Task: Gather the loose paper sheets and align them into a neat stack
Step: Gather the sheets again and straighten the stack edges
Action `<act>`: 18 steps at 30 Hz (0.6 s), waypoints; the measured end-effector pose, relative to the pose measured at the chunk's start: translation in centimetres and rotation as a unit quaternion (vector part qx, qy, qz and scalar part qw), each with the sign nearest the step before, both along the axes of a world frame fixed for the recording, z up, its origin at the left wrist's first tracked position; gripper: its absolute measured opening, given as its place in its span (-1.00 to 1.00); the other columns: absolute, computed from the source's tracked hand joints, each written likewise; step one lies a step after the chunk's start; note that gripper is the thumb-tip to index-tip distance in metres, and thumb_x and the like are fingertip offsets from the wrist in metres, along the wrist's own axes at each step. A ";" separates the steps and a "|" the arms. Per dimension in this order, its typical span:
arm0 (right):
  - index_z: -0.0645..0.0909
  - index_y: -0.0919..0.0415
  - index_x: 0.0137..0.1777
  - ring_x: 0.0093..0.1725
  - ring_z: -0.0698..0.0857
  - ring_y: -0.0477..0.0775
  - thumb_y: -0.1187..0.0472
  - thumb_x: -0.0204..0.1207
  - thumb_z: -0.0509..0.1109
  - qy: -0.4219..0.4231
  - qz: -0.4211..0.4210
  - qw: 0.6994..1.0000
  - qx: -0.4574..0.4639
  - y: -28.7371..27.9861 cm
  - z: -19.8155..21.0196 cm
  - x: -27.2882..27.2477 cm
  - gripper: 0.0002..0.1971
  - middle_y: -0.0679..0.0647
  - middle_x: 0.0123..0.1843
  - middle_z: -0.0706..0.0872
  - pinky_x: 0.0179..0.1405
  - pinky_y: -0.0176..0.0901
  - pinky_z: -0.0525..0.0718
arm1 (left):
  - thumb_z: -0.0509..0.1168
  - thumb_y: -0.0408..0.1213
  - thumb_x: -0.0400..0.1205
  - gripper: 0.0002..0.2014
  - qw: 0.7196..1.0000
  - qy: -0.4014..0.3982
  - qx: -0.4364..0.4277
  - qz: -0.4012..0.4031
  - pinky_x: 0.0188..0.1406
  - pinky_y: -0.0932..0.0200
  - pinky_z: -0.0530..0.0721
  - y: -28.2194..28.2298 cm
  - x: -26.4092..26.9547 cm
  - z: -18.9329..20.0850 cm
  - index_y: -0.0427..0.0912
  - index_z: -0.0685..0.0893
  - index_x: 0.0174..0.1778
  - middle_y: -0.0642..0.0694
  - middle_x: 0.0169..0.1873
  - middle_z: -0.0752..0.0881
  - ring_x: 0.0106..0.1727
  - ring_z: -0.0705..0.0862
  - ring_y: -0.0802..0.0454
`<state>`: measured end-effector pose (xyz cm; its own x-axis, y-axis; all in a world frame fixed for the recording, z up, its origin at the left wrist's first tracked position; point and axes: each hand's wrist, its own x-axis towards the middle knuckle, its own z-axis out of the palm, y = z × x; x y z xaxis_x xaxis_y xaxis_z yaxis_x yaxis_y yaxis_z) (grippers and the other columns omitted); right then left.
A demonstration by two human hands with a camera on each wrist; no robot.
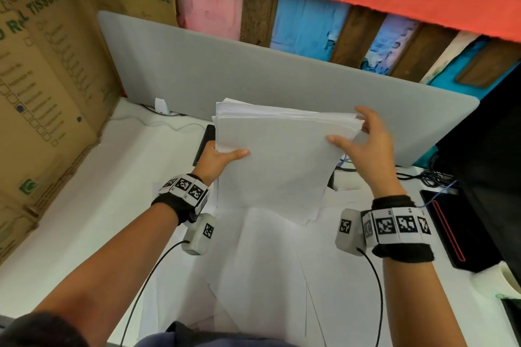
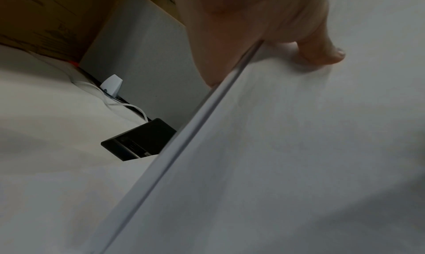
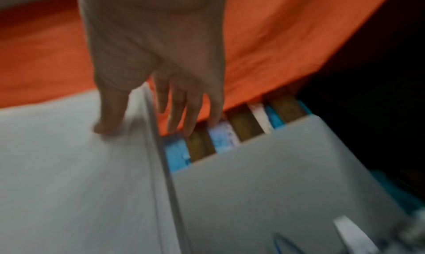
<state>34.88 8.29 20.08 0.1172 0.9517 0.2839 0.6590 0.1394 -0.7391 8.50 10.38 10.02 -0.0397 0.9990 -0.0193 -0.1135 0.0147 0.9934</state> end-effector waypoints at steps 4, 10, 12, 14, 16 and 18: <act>0.49 0.17 0.35 0.12 0.71 -0.07 0.09 0.04 0.69 0.277 0.089 0.940 -0.179 0.8 -5.2 0.4 -0.18 0.05 0.21 0.70 0.18 -0.17 0.69 | 0.41 -0.52 0.47 -0.73 1.000 -0.001 0.000 0.001 -0.16 0.40 0.68 0.2 0.1 0.1 -0.08 0.67 -0.03 0.19 -0.26 0.80 -0.15 0.76 0.28; 0.57 0.19 0.09 0.14 0.69 0.17 0.43 0.34 0.53 0.341 0.001 0.920 -0.192 1.4 -9.8 -2.9 -0.64 0.14 0.10 0.69 0.15 -0.11 0.68 | 0.44 -0.51 0.46 -0.73 0.997 -0.007 -0.020 0.070 -0.10 0.45 0.68 -0.9 1.4 -0.8 -0.17 0.63 0.00 0.02 -0.14 0.71 -0.22 0.70 0.37; 0.54 0.13 -0.04 -0.04 0.69 0.02 0.45 0.40 0.48 0.372 -0.011 0.917 -0.145 1.1 -9.0 -3.7 -0.73 0.05 0.00 0.68 -0.17 -0.48 0.65 | 0.44 -0.51 0.46 -0.75 0.994 -0.025 -0.010 0.104 -0.18 0.50 0.66 -1.1 2.2 -0.1 -0.18 0.62 -0.01 0.03 -0.16 0.69 -0.26 0.69 0.38; 0.51 0.04 -0.17 -0.16 0.64 -0.16 0.41 0.44 0.46 0.393 -0.006 0.914 -0.104 0.9 -7.8 -4.0 -0.74 -0.10 -0.13 0.66 -0.29 -0.60 0.59 | 0.42 -0.51 0.48 -0.76 0.990 -0.055 0.004 0.127 -0.33 0.54 0.63 -1.0 2.5 1.1 -0.09 0.59 -0.12 0.08 -0.21 0.69 -0.35 0.70 0.43; 0.54 0.01 -0.18 -0.22 0.68 -0.21 0.38 0.43 0.47 0.404 0.014 0.911 -0.085 0.7 -7.2 -3.5 -0.76 -0.17 -0.22 0.71 -0.24 -0.53 0.63 | 0.40 -0.49 0.50 -0.76 0.989 -0.069 0.020 0.127 -0.34 0.48 0.64 -1.2 1.9 1.9 -0.04 0.60 -0.13 0.13 -0.27 0.75 -0.32 0.73 0.39; 0.62 0.05 -0.11 -0.21 0.75 -0.16 0.36 0.38 0.51 0.399 0.044 0.911 -0.094 0.4 -7.3 -2.6 -0.79 -0.16 -0.24 0.78 -0.16 -0.35 0.71 | 0.38 -0.49 0.51 -0.77 0.993 -0.048 0.038 0.097 -0.27 0.41 0.66 -1.6 0.9 2.0 -0.05 0.63 -0.07 0.18 -0.30 0.79 -0.23 0.75 0.31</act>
